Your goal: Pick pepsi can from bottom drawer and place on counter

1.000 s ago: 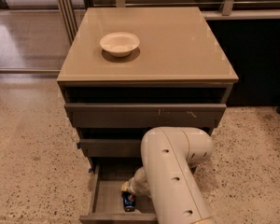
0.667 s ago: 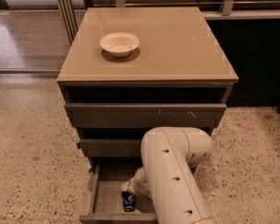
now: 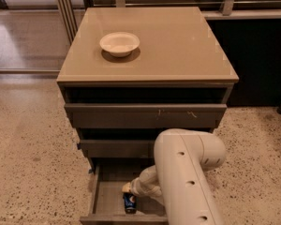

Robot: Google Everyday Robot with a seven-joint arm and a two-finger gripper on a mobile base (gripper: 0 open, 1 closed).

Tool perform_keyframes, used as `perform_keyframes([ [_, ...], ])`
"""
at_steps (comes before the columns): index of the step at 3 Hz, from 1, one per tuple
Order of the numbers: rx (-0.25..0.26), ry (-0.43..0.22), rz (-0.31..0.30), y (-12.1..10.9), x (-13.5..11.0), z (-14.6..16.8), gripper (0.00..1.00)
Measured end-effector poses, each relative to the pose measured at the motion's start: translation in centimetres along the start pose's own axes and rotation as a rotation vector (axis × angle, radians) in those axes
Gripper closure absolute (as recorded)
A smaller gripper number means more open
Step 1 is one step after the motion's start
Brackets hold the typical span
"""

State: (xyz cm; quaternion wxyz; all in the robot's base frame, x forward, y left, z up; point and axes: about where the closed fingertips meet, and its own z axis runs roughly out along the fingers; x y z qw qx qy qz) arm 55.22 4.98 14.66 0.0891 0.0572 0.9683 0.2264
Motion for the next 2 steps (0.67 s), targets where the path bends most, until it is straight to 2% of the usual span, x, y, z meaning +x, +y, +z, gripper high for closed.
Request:
perform_keyframes([
  [1, -0.14, 0.005, -0.072, 0.8, 0.1, -2.9, 1.0],
  [2, -0.28, 0.005, -0.133, -0.7, 0.6, -6.8, 1.0],
])
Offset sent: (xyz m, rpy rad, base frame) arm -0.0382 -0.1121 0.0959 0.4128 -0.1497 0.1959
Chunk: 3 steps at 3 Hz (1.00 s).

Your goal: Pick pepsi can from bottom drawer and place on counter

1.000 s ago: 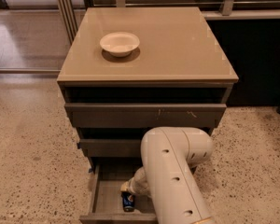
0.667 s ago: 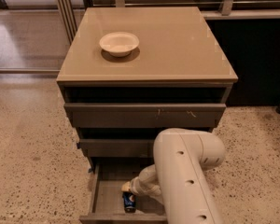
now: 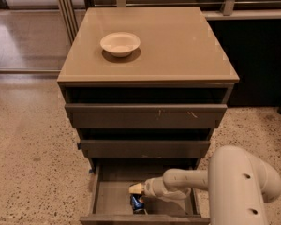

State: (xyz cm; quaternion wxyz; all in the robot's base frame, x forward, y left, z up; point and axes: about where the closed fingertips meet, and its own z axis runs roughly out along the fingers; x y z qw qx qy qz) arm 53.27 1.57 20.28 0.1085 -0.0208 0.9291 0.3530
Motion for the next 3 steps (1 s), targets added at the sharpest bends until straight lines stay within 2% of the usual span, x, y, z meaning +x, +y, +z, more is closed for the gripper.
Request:
perform_keyframes([
  [1, -0.107, -0.035, -0.037, -1.1, 0.0, -5.2, 1.0],
  [2, -0.24, -0.058, -0.088, -0.8, 0.6, -11.1, 1.0],
  [3, -0.238, -0.06, -0.088, -0.8, 0.5, -11.0, 1.0],
])
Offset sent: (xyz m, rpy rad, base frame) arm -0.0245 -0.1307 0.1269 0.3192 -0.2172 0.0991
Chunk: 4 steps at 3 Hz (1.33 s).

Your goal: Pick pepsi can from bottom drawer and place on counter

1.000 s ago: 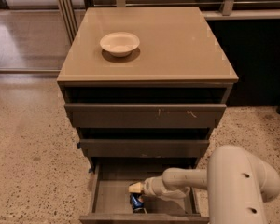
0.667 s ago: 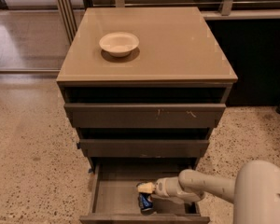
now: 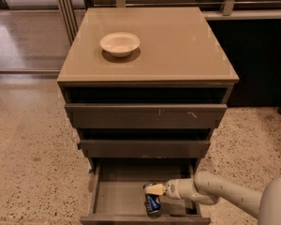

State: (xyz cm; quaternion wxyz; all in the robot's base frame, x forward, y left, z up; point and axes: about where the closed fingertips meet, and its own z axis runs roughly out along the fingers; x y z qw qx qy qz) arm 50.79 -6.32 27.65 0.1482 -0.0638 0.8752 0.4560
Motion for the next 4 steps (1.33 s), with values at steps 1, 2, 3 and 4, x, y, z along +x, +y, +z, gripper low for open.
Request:
perform_keyframes([
  [1, -0.024, -0.024, -0.03, 1.6, -1.0, -0.7, 1.0],
  [2, -0.032, -0.087, -0.153, 7.6, -3.7, -4.3, 1.0],
  [3, 0.01, -0.179, -0.285, 14.3, -5.9, -8.8, 1.0],
  [4, 0.048, -0.259, -0.398, 21.4, -7.2, -12.8, 1.0],
])
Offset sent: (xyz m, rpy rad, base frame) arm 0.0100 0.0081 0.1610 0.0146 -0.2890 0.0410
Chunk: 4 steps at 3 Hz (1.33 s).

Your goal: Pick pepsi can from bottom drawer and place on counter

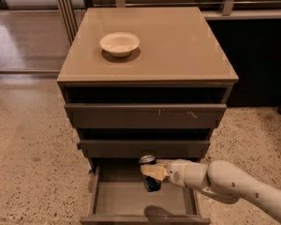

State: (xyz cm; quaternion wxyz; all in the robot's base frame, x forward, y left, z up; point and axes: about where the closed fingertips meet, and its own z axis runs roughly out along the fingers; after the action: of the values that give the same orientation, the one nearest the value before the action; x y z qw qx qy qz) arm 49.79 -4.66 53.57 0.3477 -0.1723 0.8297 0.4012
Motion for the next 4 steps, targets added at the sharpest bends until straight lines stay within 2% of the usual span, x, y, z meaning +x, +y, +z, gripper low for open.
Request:
perform_keyframes([
  [1, 0.039, -0.066, -0.11, 5.9, -5.0, -3.0, 1.0],
  [2, 0.039, -0.066, -0.11, 5.9, -5.0, -3.0, 1.0],
  [3, -0.003, -0.056, -0.126, 6.9, -6.0, -3.0, 1.0],
  [4, -0.044, -0.087, -0.216, 9.1, -10.2, -4.8, 1.0],
])
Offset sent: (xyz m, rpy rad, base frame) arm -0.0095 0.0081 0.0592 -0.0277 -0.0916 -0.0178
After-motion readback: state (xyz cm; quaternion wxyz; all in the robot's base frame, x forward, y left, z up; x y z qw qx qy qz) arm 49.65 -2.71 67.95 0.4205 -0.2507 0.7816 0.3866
